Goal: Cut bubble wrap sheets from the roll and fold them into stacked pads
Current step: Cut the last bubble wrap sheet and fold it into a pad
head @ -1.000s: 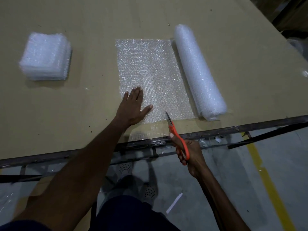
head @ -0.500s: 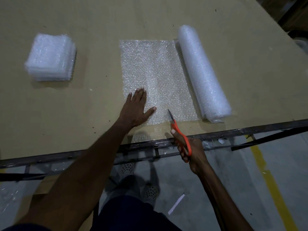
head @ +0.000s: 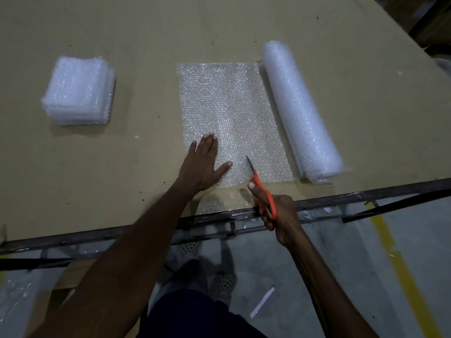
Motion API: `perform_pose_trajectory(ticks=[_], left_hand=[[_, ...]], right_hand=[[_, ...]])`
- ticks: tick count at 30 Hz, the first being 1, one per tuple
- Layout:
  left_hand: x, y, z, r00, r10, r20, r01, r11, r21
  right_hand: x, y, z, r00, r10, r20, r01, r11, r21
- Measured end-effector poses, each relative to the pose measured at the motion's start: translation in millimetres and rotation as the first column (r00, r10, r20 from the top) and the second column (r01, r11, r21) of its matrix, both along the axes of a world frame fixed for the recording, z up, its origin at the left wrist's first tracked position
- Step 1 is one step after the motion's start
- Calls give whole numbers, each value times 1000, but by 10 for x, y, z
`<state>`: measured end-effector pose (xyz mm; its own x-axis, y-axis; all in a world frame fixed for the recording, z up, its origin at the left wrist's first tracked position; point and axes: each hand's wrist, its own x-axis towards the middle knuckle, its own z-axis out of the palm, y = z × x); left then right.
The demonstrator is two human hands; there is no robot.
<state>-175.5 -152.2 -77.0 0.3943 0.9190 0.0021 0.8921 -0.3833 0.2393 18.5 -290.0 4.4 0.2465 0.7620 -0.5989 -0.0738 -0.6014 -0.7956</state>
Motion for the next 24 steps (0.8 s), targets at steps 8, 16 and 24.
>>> perform_pose_trajectory(ticks=[8, 16, 24], left_hand=[[-4, -3, -6, 1000, -4, 8, 4, 1000, 6], [-11, 6, -23, 1000, -7, 13, 7, 1000, 12], [-13, -4, -34, 1000, 1, 22, -1, 1000, 7]], right_hand=[[38, 48, -2, 999, 9, 34, -8, 1000, -11], [11, 142, -3, 1000, 17, 20, -17, 1000, 11], [-43, 304, 20, 999, 7, -34, -6, 999, 34]])
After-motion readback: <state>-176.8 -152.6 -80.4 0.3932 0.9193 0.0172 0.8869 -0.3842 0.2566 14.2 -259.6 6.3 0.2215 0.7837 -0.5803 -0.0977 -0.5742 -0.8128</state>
